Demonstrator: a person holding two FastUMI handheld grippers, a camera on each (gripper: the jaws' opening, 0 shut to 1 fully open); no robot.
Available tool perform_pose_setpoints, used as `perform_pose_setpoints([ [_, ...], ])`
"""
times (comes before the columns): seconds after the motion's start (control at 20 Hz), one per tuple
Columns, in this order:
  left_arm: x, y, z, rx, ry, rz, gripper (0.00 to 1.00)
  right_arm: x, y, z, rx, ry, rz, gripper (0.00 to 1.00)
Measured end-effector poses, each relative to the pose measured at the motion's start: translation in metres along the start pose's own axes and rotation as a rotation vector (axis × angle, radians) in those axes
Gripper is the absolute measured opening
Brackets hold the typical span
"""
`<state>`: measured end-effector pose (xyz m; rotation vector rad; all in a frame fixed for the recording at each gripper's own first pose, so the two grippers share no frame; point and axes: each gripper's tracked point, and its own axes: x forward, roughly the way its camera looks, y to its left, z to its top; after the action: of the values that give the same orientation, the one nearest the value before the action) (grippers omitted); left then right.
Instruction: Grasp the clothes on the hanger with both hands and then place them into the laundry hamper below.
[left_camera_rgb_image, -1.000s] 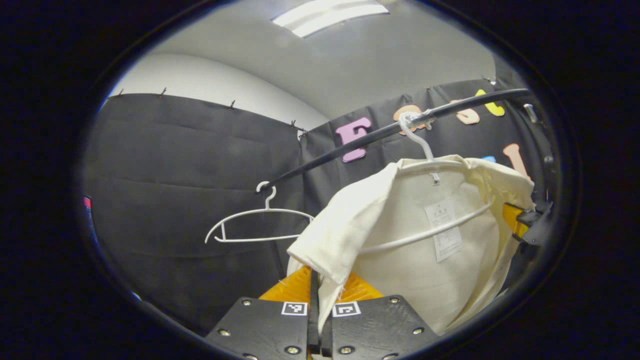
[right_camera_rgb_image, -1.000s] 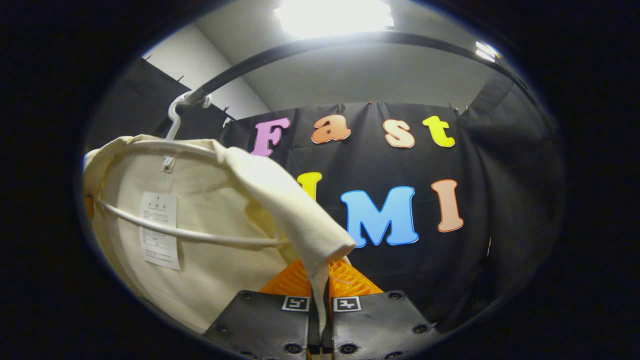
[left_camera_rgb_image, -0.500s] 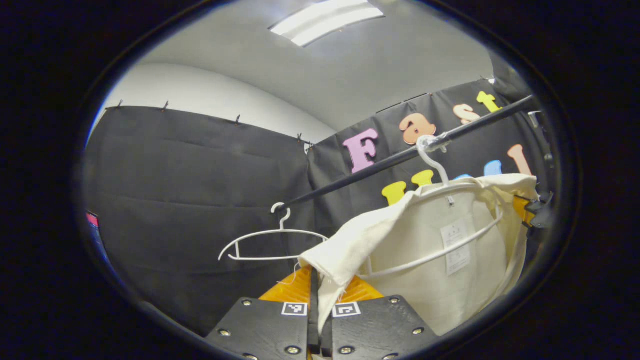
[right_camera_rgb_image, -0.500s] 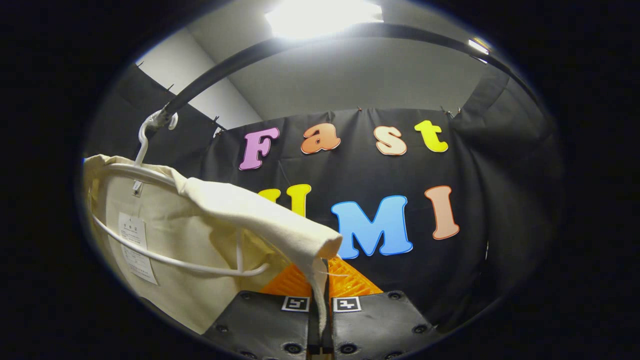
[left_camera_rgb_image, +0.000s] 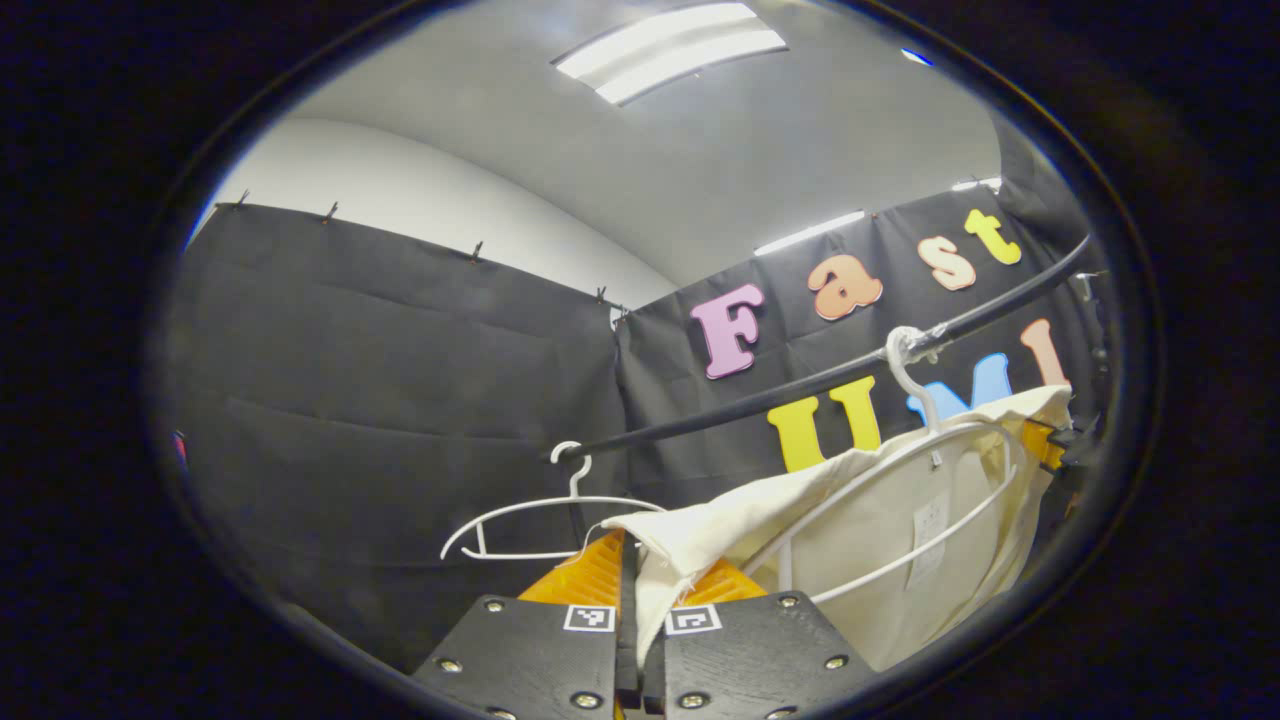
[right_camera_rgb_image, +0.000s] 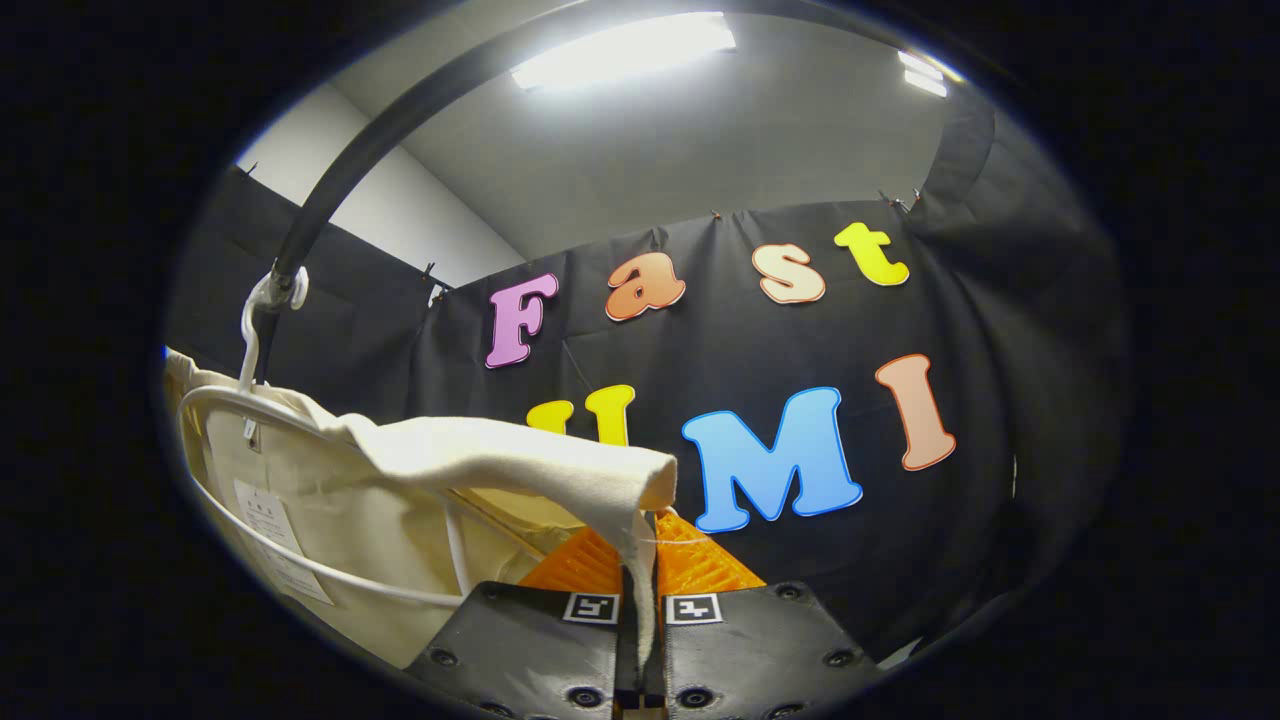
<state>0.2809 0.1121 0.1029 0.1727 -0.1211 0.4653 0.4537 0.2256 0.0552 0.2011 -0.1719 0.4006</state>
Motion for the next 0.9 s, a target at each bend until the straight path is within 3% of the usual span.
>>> perform_pose_setpoints([
  [0.45, 0.045, 0.006, -0.024, -0.152, 0.044, -0.146, 0.03, 0.035, 0.007, -0.028, 0.123, 0.086, 0.174, 0.0],
  [0.9, 0.068, -0.009, -0.059, -0.241, 0.084, -0.218, 0.03, 0.044, 0.013, -0.073, 0.223, 0.212, 0.208, 0.07],
])
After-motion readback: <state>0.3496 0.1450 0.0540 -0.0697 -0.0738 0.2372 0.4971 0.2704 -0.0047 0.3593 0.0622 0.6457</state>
